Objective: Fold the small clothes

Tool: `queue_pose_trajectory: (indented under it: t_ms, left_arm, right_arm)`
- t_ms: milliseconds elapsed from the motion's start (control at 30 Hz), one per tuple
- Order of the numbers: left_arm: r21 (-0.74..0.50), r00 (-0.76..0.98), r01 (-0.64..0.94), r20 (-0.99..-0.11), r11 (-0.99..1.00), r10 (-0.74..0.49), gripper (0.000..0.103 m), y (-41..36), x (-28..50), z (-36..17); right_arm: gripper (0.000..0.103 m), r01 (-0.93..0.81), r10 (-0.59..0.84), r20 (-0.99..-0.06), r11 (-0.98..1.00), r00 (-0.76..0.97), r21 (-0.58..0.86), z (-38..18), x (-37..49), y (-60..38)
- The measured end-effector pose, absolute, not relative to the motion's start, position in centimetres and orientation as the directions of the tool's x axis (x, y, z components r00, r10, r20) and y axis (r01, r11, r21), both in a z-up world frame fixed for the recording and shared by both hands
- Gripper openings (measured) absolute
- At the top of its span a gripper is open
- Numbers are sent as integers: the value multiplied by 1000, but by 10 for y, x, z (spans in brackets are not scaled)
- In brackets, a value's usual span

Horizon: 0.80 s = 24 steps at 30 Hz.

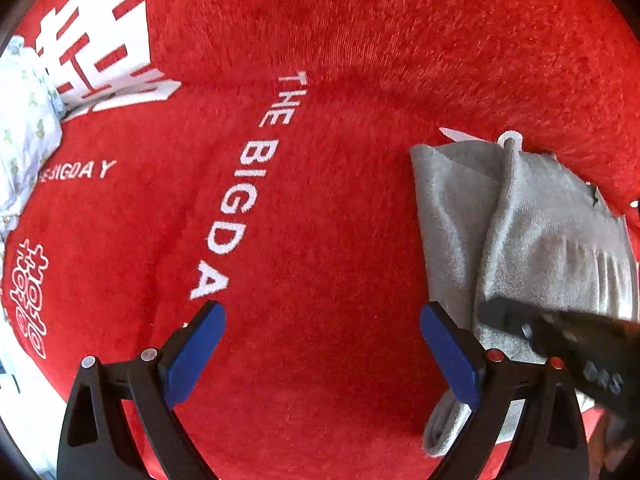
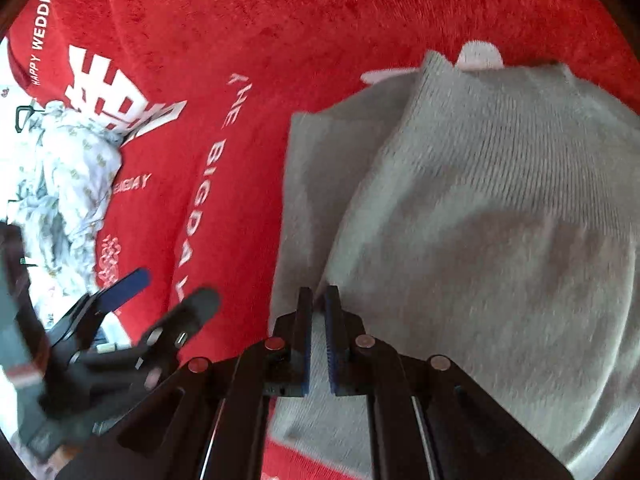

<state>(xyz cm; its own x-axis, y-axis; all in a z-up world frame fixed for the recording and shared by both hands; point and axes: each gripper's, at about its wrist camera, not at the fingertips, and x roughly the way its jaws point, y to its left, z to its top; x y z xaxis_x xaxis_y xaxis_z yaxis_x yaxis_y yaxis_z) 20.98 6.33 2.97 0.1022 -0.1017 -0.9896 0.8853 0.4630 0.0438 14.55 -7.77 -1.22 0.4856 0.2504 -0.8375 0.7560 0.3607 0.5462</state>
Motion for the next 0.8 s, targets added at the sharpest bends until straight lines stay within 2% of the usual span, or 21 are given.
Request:
queue_pose_trajectory:
  t_ms: [167,233,300,333,633,800]
  left_arm:
    - [43,90,893,-992,448,-85,98,61,208,22]
    - [42,85,896,-993,442,-79,98,60,207,21]
    - [42,81,898,-994,439,-72,98,59,206,19]
    - [41,79,897,-995,439,-69,98,59,206,18]
    - [40,64,900,-997,433,-41,98,58,201,9]
    - [14,33,908,-999,418,-38,98,56,197,4]
  right_arm:
    - [10,753,273,-798,270,538,600,0,115,-67]
    - [17,752,277,-779,219,563,622,0,103,-62]
    - [39,748,279,-756,158,592,644,-2,91,-56]
    - [43,744,280,-745,132,606,655,-3,86,-53]
    - [45,680,292,-634,-92,717,727,-15,32,-13]
    - [54,665,281,-611,-166,740,728,-21,3,12]
